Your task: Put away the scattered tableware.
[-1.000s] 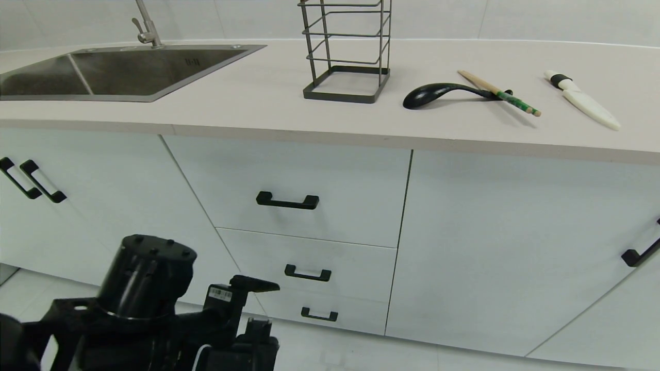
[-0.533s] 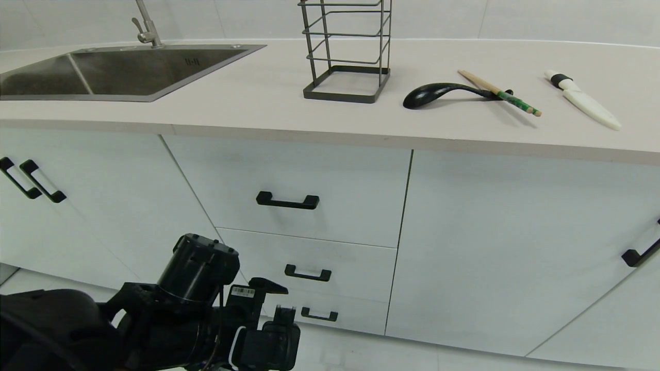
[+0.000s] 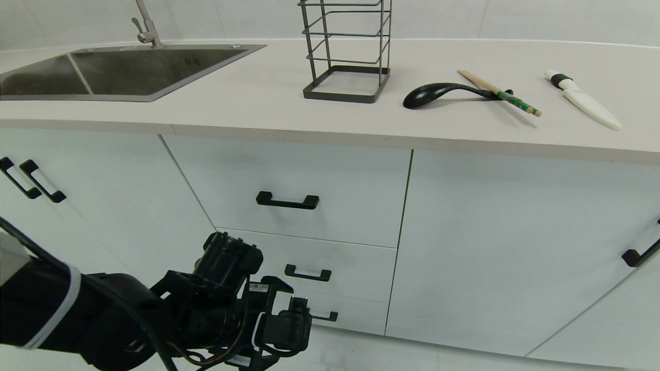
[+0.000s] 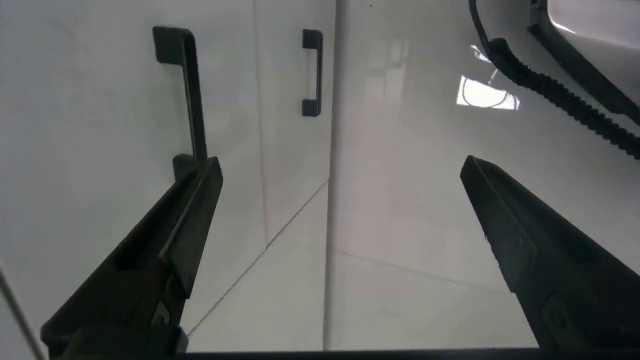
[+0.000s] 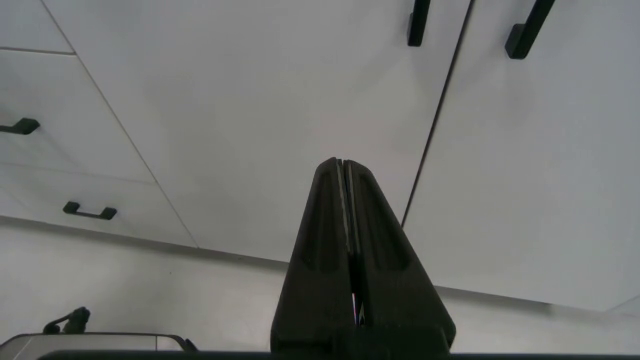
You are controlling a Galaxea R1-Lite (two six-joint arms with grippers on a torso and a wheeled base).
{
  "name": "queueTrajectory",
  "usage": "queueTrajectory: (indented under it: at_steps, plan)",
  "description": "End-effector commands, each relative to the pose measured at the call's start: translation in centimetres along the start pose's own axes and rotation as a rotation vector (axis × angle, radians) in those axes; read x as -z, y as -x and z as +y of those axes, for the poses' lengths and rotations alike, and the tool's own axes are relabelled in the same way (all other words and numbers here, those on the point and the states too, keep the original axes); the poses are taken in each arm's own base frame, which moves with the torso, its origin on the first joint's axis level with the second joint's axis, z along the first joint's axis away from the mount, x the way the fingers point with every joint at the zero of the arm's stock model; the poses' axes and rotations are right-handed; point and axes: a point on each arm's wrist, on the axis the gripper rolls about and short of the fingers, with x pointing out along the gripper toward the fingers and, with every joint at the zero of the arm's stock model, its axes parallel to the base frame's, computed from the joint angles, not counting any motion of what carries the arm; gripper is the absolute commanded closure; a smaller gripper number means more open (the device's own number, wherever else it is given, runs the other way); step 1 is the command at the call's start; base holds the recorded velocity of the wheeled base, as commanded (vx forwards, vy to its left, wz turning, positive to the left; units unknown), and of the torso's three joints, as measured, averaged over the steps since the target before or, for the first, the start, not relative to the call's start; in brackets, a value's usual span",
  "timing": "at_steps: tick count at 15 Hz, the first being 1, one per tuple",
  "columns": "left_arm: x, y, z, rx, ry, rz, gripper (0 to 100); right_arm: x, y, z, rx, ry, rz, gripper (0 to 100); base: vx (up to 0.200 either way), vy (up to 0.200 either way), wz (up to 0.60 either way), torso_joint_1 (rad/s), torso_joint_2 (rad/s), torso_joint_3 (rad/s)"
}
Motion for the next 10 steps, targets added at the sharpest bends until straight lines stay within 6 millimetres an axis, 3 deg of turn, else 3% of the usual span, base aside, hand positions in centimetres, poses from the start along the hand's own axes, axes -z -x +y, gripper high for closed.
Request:
queueTrajectory:
  at_steps: [1, 10]
  plan:
    - [0.1, -1.6, 0.2, 0.020, 0.004, 0.011, 0, 0.0, 0.0, 0.0, 0.000, 0.000, 0.001, 100, 0.000, 0.000, 0.00, 0.000, 0.00, 0.000]
    - [1.6, -5.8, 1.6, -0.077, 0.048, 0.036, 0, 0.0, 0.0, 0.0, 0.000, 0.000, 0.001, 100, 0.000, 0.000, 0.00, 0.000, 0.00, 0.000]
